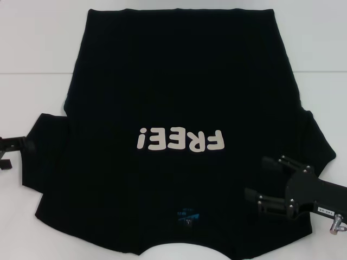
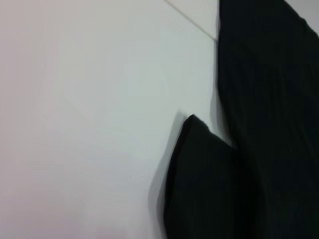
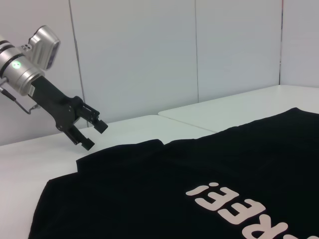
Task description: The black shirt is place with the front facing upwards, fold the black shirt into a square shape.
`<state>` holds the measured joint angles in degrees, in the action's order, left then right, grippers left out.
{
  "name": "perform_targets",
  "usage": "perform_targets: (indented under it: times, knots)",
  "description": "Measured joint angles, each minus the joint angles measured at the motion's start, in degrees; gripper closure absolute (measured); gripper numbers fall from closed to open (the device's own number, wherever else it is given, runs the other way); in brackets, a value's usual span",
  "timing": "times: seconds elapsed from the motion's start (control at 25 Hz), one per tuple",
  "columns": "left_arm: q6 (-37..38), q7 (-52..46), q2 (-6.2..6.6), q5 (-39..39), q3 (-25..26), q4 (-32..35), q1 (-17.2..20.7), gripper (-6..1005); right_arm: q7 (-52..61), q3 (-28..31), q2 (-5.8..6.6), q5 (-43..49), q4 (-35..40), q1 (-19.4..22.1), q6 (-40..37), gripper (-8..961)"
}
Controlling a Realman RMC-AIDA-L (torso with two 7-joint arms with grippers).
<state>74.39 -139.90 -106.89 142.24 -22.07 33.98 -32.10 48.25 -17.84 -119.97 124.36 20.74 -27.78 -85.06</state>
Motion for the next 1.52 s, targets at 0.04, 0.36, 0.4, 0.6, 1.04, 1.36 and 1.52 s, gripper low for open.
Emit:
perform_targets:
  times: [0.04, 0.36, 0.4, 0.6, 1.04, 1.36, 1.52]
  knots:
    - [-0.04, -0.01, -0.05, 0.06, -0.02, -0.09, 0.00, 79, 0.00, 0.00, 0.00, 0.00, 0.00, 0.00, -0.01, 14]
    - [-0.86, 0.12, -0.41, 0.15, -0.37, -1.91, 0.09, 84, -0.01, -0.01, 0.00, 0.00, 0.00, 0.01, -0.05, 14]
    - [-0.87, 0.14, -0.39, 0.15, -0.38, -2.15, 0.02, 85, 0.00, -0.02, 0.00, 0.00, 0.00, 0.01, -0.10, 14]
    - [-1.08, 0.29, -0.45, 0.15, -0.41, -2.60, -0.01, 89, 0.00, 0.00, 0.00, 0.00, 0.00, 0.09, -0.36, 15]
    - [-0.78, 0.42, -0.73, 0.15, -0.62, -4.61, -1.13, 97, 0.00, -0.01, 0.00, 0.00, 0.00, 0.18, -0.74, 15]
    - [-0.07, 1.20, -0.75, 0.15, -2.16, -3.51, -1.52, 103, 0.00, 0.00, 0.00, 0.01, 0.00, 0.08, -1.00, 16]
    - [-0.21, 1.18, -0.96, 0.14, -2.24, -2.86, -1.53, 253, 0.00, 0.01, -0.01, 0.01, 0.00, -0.02, -1.10, 16]
